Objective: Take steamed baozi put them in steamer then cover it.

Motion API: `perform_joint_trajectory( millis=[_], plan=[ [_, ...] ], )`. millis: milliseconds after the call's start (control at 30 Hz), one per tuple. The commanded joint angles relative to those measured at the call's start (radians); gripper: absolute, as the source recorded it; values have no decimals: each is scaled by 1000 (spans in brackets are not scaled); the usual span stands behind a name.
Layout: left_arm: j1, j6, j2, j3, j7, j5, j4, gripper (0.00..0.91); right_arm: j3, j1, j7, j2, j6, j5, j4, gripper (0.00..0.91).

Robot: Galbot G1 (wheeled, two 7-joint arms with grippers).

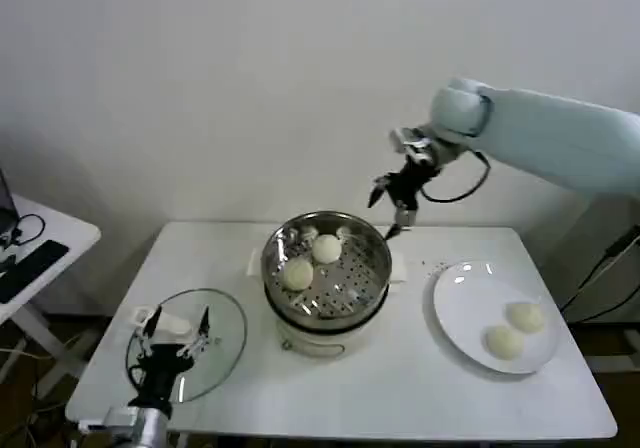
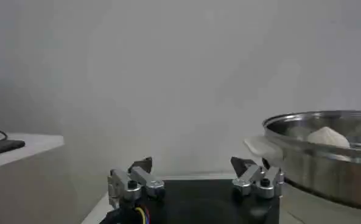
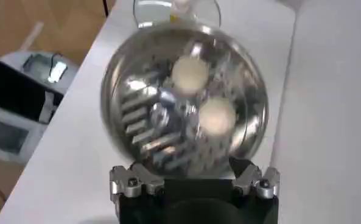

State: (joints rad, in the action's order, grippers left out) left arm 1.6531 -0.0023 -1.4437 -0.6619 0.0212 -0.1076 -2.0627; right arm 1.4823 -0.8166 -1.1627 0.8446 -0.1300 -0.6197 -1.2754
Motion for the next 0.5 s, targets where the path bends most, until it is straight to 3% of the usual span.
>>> perform_joint_trajectory(
  millis=[33, 233, 367, 500],
  plan=[
    [10, 18, 5, -1, -1, -6, -14, 907, -170, 215, -19, -420, 67, 295, -160, 907],
    [25, 15, 0, -5, -1, 1, -20, 907, -437, 555, -10, -517, 83, 444, -206, 907],
    [33, 14, 3, -8, -1, 2, -18, 907, -598, 798, -10, -533, 121, 532, -184, 907],
    [27, 12, -1, -6, -2, 10, -10, 907, -592, 826, 3, -516, 123, 573, -154, 907]
  ],
)
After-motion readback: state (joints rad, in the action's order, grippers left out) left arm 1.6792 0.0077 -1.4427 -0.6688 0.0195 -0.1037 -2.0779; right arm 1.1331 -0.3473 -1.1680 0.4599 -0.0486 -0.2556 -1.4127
